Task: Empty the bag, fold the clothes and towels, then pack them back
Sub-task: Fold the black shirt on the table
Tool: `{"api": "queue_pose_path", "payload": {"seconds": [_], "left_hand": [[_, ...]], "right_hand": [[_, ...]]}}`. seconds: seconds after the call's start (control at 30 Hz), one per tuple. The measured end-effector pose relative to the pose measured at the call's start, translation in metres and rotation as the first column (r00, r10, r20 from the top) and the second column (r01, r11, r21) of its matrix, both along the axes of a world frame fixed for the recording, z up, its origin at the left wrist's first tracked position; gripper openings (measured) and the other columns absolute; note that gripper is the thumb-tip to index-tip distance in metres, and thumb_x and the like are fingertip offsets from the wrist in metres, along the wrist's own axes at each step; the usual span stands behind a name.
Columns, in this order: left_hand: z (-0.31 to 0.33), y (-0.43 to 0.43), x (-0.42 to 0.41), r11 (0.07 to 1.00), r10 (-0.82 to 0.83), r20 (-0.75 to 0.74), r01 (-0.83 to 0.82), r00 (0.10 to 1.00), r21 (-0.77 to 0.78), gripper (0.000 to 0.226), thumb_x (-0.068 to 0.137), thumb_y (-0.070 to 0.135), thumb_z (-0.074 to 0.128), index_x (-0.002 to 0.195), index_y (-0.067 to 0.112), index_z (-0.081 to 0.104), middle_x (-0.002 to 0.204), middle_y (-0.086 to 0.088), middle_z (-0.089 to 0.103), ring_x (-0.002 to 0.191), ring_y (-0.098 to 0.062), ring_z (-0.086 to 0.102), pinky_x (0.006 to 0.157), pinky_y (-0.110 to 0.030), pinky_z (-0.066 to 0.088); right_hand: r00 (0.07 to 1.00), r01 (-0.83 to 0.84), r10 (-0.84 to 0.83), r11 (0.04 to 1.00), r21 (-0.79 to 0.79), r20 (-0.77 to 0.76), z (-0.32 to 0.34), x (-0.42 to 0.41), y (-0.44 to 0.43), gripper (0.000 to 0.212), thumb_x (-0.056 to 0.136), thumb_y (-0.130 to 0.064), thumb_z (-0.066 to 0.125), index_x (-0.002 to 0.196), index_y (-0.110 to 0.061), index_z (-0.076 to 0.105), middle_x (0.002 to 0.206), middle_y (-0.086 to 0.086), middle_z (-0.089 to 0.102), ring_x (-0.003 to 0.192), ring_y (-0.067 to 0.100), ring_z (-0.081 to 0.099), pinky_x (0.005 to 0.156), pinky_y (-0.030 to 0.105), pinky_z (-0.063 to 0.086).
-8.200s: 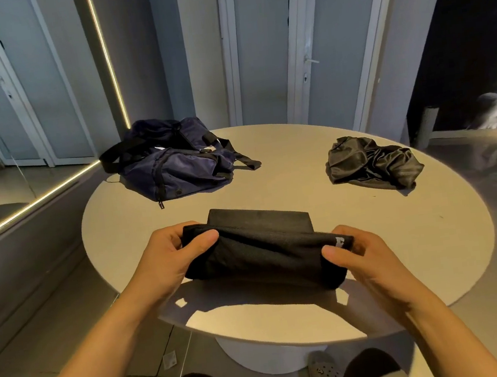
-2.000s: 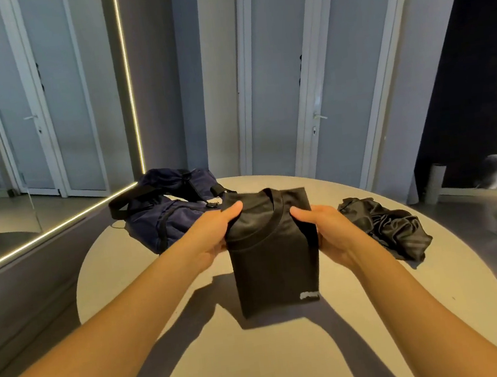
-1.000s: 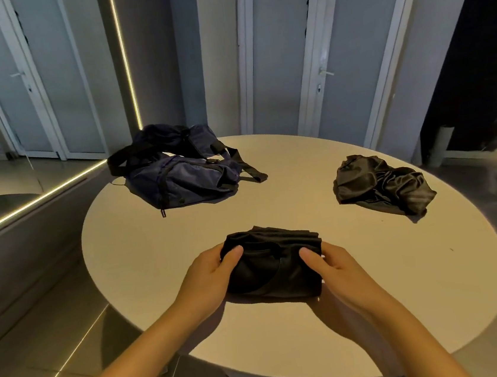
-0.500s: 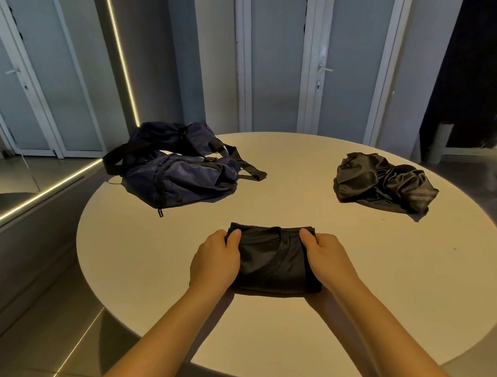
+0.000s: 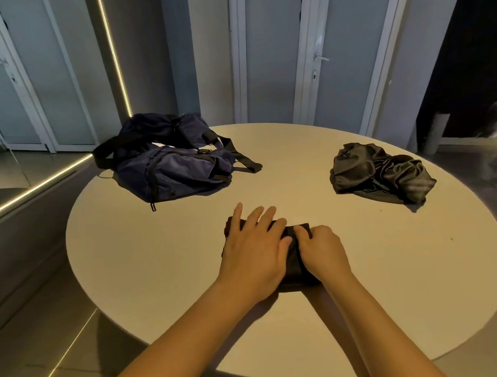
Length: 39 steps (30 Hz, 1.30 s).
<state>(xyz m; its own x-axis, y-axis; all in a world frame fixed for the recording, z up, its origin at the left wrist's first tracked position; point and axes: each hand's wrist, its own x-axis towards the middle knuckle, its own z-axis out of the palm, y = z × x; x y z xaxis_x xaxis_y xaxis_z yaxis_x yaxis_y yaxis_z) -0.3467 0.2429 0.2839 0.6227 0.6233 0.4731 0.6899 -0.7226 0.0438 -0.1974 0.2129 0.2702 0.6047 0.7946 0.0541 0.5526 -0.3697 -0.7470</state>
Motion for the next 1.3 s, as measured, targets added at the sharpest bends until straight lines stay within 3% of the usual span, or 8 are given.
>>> {"api": "queue_pose_path", "payload": {"seconds": [0.2,0.4,0.53,0.67,0.77,0.97,1.13,1.3], "left_hand": [[-0.007,0.014,0.003,0.937,0.042,-0.032,-0.051,0.999,-0.346,0.047,0.110,0.043,0.021,0.144,0.031,0.051,0.140,0.009,0.061,0.130,-0.015,0.052,0.123,-0.045,0.014],[-0.007,0.035,-0.005,0.892,-0.081,-0.055,0.048,0.995,-0.448,0.046,0.109,0.046,0.021,0.142,0.038,0.053,0.141,0.013,0.059,0.130,-0.012,0.051,0.122,-0.044,0.017],[-0.006,0.049,-0.014,0.917,-0.144,-0.061,0.110,0.988,-0.383,0.048,0.107,0.053,0.023,0.137,0.038,0.057,0.141,0.015,0.058,0.140,-0.009,0.041,0.125,-0.048,0.008],[-0.009,0.046,-0.030,0.966,0.213,0.013,-0.209,0.977,-0.154,0.066,0.098,0.070,0.025,0.145,0.031,0.050,0.151,-0.004,0.046,0.144,-0.023,0.034,0.121,-0.051,0.020],[-0.011,0.023,-0.040,0.865,0.424,0.210,-0.325,0.881,-0.383,0.070,0.095,0.072,0.042,0.149,0.026,0.041,0.132,-0.005,0.057,0.124,-0.025,0.053,0.099,-0.041,0.045],[-0.004,0.001,-0.023,0.577,0.524,0.440,0.076,0.729,-0.813,0.099,0.085,0.045,0.078,0.161,0.026,0.017,0.132,-0.009,0.065,0.130,-0.027,0.055,0.095,-0.033,0.045],[-0.003,-0.001,-0.013,0.523,0.555,0.572,0.281,0.604,-0.804,0.097,0.083,0.012,0.082,0.155,0.039,0.024,0.133,-0.002,0.057,0.112,-0.021,0.063,0.094,-0.040,0.057],[0.007,0.000,-0.030,0.456,0.489,0.696,0.526,0.525,-0.718,0.078,0.085,0.002,0.078,0.145,0.041,0.045,0.111,-0.010,0.075,0.095,-0.026,0.075,0.081,-0.040,0.063]], "right_hand": [[0.997,0.024,-0.021,0.998,0.050,-0.074,0.005,0.001,-0.004,0.048,0.101,-0.049,0.051,0.076,-0.008,0.055,0.074,0.007,0.063,0.072,0.026,0.063,0.067,0.040,0.052],[0.893,-0.309,0.164,0.901,0.304,0.420,-0.003,0.009,-0.018,0.025,0.096,-0.028,0.064,0.120,-0.022,0.066,0.119,-0.006,0.063,0.106,0.013,0.060,0.096,0.035,0.049],[0.896,-0.400,0.328,0.888,0.227,0.298,-0.011,0.003,-0.024,0.017,0.099,-0.029,0.058,0.098,-0.027,0.075,0.096,-0.015,0.069,0.090,0.006,0.062,0.082,0.036,0.054],[0.928,-0.283,0.223,0.943,0.174,0.299,-0.015,-0.002,-0.030,0.023,0.095,-0.046,0.064,0.097,-0.027,0.076,0.089,-0.014,0.059,0.083,0.008,0.059,0.070,0.026,0.051],[0.949,-0.202,0.148,0.963,0.177,0.278,-0.014,-0.007,-0.032,0.027,0.092,-0.052,0.066,0.096,-0.028,0.076,0.088,-0.012,0.058,0.080,0.008,0.059,0.066,0.019,0.046],[0.961,-0.152,0.102,0.971,0.184,0.256,-0.011,-0.018,-0.030,0.024,0.089,-0.052,0.069,0.081,-0.030,0.072,0.082,-0.012,0.059,0.070,0.005,0.055,0.059,0.015,0.037],[0.983,-0.177,0.182,0.939,0.295,0.011,-0.018,-0.013,-0.031,0.013,0.085,-0.042,0.077,0.086,-0.031,0.071,0.087,-0.012,0.067,0.080,0.008,0.064,0.070,0.028,0.053],[0.773,-0.163,0.334,0.926,0.341,-0.539,0.003,-0.006,-0.030,0.107,0.067,-0.033,0.092,0.152,-0.030,0.028,0.132,-0.004,0.057,0.119,0.019,0.061,0.087,0.029,0.054]]}}
